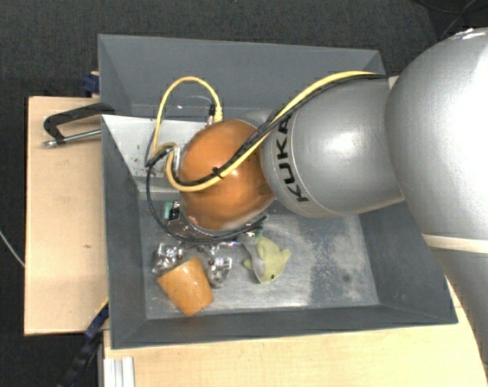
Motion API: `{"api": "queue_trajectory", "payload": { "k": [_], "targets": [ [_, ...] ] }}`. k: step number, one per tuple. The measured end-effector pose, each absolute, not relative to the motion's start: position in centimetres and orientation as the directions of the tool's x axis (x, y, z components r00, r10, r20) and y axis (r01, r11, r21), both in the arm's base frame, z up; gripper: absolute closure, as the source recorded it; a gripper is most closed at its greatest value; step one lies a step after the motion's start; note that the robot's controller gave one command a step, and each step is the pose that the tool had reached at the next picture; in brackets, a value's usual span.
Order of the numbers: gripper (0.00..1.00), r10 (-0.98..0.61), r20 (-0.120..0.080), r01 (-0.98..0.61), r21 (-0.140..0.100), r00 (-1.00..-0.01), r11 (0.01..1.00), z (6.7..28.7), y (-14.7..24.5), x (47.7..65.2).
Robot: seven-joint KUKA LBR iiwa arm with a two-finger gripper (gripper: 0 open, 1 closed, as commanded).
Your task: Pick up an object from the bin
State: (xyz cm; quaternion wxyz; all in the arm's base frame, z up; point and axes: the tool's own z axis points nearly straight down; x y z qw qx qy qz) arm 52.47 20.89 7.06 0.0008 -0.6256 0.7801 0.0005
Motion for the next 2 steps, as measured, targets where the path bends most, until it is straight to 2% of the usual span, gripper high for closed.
{"api": "queue_trajectory", "payload": {
  "k": [1, 2],
  "targets": [
    [1.00, -0.976, -0.010, -0.976, -0.009, -0.218, 0.219, 7.4, 21.0, 52.8],
    [1.00, -1.000, -0.007, -1.000, -0.011, -0.001, 0.001, 22.0, 20.8, 52.2]
  ]
}}
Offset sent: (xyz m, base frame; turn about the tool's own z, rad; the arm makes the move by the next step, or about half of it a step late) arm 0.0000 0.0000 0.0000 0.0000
